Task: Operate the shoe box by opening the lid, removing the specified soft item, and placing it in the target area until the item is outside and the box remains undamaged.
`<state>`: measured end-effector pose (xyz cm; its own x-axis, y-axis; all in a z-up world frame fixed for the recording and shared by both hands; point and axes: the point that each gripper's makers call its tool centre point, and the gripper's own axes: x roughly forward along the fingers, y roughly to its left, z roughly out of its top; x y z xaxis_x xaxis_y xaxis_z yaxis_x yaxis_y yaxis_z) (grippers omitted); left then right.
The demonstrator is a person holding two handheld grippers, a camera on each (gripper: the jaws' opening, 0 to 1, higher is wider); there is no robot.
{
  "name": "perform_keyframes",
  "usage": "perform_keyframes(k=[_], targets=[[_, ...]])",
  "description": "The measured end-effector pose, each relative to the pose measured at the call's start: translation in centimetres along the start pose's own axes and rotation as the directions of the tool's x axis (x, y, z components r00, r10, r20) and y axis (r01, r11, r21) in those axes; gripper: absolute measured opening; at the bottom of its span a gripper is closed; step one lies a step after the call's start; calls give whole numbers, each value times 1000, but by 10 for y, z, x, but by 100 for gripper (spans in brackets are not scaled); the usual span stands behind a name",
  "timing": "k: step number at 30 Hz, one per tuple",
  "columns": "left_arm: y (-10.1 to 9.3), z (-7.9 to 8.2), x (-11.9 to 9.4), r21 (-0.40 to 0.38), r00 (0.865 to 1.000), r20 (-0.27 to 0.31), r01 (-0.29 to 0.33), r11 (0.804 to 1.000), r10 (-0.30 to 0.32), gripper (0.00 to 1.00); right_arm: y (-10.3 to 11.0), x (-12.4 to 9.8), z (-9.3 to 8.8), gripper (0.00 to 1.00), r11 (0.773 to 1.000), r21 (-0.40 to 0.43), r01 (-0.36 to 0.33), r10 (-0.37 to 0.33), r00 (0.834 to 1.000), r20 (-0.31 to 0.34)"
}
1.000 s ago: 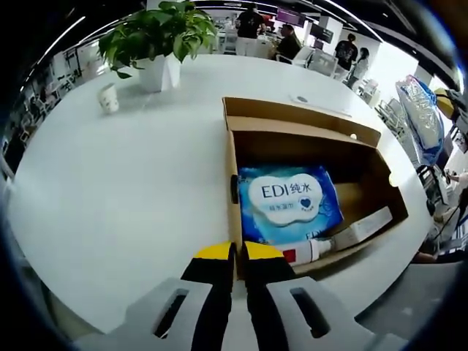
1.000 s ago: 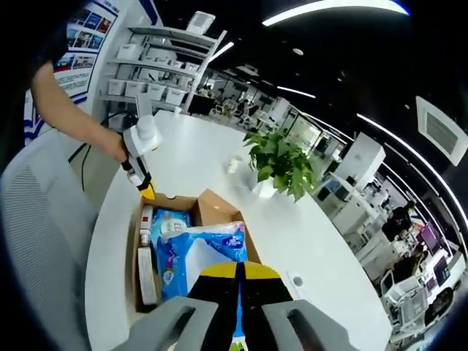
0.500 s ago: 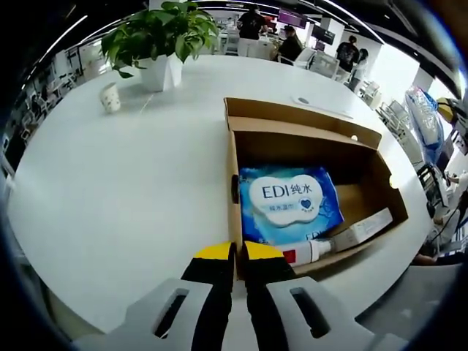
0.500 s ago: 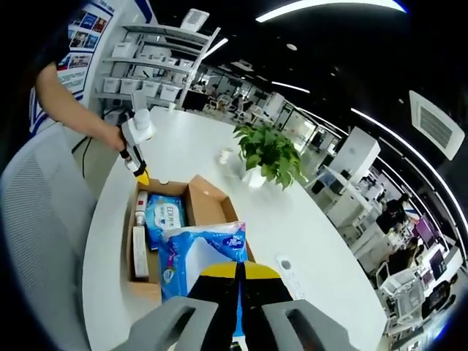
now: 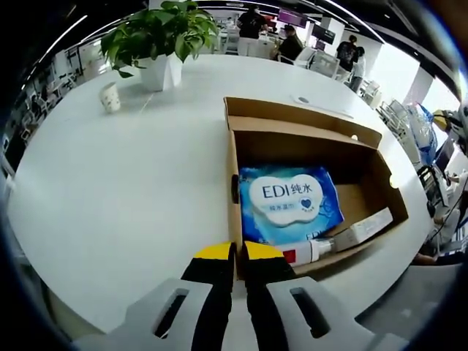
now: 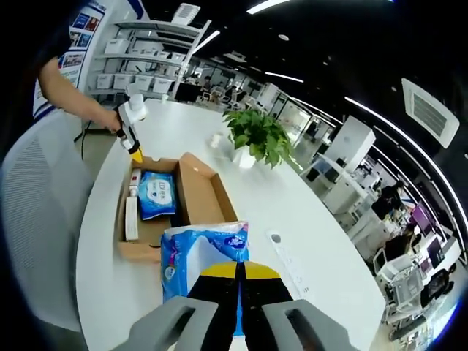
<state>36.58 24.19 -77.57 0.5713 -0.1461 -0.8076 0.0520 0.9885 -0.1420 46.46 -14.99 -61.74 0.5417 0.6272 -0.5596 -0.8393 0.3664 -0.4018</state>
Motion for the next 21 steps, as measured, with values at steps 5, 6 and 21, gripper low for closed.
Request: perform_keyframes(k=[5,6,21], targets=[[0,0,0,-1,1000,-4,-3,1000,3,2,-8,-7,-27,0,1000,23,6,-5,1000,-25],[0,0,0,0,1000,-5,-3,1000,3,2,-9,-8,-32,0,1000,27,6,-5,1000,-29],[9,4,9,4,1000,-18,-13,1000,13,2,-11,-17,-111,0,996,93,-8,18,994,-111]])
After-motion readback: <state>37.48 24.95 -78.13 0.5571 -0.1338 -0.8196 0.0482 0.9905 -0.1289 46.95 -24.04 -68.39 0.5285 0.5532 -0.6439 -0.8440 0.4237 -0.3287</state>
